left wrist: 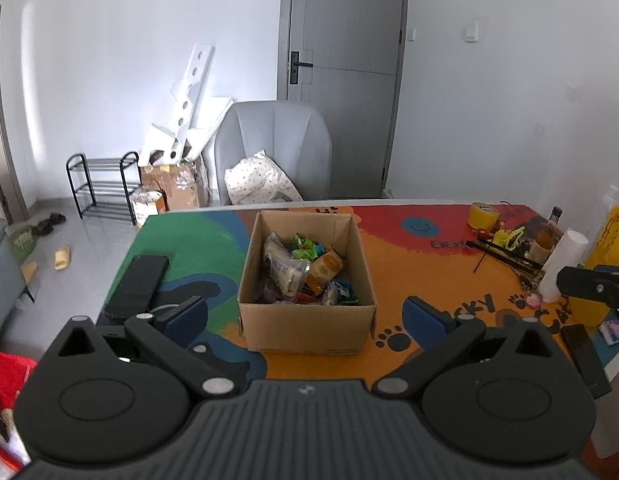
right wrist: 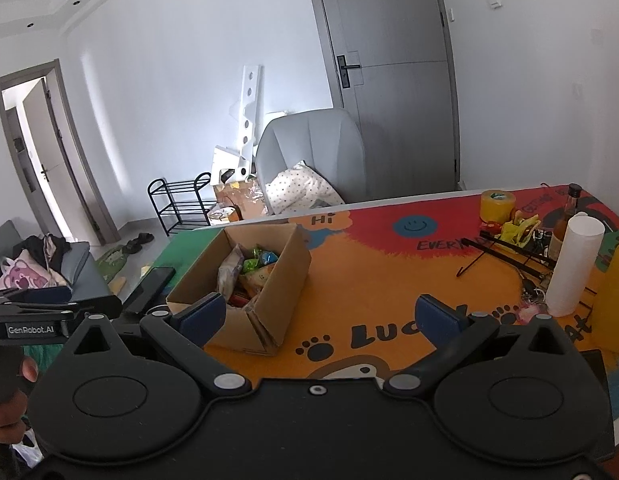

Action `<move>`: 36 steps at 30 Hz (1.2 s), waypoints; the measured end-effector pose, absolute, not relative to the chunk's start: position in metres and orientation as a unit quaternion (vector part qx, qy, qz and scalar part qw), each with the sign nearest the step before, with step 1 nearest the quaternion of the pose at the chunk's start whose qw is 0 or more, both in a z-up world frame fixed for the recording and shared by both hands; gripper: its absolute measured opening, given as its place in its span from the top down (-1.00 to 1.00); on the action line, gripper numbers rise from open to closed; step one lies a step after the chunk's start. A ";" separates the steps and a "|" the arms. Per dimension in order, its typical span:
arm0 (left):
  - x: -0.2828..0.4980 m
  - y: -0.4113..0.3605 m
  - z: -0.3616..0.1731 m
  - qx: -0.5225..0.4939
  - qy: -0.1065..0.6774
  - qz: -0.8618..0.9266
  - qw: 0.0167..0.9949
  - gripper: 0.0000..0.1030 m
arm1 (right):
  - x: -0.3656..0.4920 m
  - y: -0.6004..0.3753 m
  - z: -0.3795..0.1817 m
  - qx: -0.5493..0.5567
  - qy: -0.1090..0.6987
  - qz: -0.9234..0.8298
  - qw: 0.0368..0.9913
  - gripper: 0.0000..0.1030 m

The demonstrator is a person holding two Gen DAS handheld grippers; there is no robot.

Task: Organize snacks

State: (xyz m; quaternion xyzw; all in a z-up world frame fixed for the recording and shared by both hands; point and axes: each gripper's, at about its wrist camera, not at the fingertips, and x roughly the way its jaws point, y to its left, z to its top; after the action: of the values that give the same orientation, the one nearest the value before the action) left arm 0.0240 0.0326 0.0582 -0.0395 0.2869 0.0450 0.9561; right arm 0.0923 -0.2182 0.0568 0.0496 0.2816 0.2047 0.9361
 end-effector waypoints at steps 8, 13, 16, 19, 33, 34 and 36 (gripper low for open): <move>0.019 0.034 0.060 -0.034 0.285 0.053 0.956 -1.00 | 0.091 -0.216 0.058 0.045 0.287 0.205 0.935 -1.00; 0.019 0.031 0.061 -0.031 0.285 0.047 0.957 -1.00 | 0.089 -0.215 0.060 0.043 0.286 0.202 0.936 -1.00; 0.019 0.031 0.060 -0.029 0.287 0.045 0.957 -1.00 | 0.090 -0.215 0.060 0.039 0.287 0.201 0.936 -1.00; 0.019 0.030 0.060 -0.028 0.288 0.042 0.956 -1.00 | 0.090 -0.215 0.060 0.039 0.289 0.201 0.935 -1.00; 0.020 0.030 0.061 -0.028 0.286 0.040 0.957 -1.00 | 0.092 -0.214 0.062 0.033 0.291 0.200 0.935 -1.00; 0.020 0.030 0.061 -0.027 0.286 0.040 0.957 -1.00 | 0.092 -0.214 0.062 0.033 0.290 0.200 0.935 -1.00; 0.020 0.030 0.061 -0.027 0.286 0.040 0.957 -1.00 | 0.091 -0.214 0.061 0.032 0.289 0.202 0.935 -1.00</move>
State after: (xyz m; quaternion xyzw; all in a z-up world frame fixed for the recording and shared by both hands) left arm 0.0202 0.0297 0.0612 -0.0273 0.2864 0.0400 0.9569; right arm 0.0914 -0.2138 0.0615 0.0318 0.2888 0.2016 0.9354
